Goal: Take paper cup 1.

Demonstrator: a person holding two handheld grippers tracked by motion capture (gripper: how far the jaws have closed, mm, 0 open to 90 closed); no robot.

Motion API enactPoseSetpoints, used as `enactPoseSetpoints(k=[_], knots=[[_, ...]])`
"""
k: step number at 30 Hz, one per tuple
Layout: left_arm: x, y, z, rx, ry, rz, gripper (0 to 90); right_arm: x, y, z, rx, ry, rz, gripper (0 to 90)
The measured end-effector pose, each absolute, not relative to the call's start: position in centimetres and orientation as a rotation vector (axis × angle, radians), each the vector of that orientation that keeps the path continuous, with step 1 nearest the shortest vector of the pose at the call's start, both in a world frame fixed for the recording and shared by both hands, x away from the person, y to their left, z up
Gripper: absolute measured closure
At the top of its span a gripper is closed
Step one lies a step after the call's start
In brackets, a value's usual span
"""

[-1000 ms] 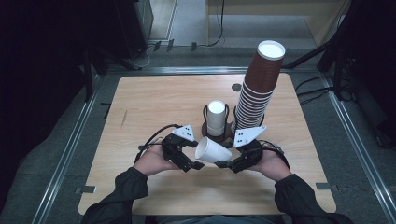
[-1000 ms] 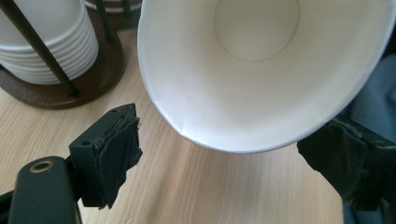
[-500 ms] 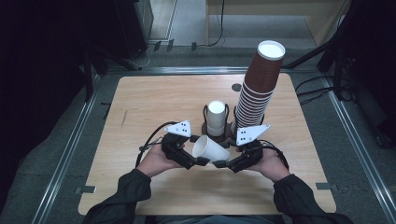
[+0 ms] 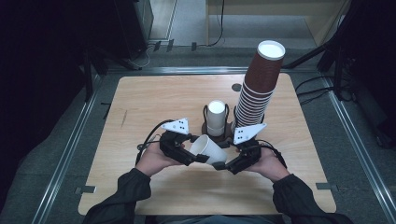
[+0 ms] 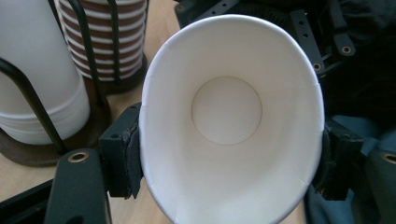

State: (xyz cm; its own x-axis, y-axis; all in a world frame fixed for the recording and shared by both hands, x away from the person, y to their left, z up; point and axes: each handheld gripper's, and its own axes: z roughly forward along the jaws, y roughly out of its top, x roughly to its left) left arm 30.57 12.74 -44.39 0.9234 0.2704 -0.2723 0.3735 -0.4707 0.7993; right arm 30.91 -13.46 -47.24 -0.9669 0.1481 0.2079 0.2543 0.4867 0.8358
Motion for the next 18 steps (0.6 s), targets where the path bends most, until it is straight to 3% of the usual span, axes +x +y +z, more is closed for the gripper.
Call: enactPoseSetpoints(k=[18], knots=[[30.6,11.9,-43.9,2.343,0.488,0.026,26.5,30.8,-12.7,-48.5,-0.4,-2.765,-1.365,21.0]])
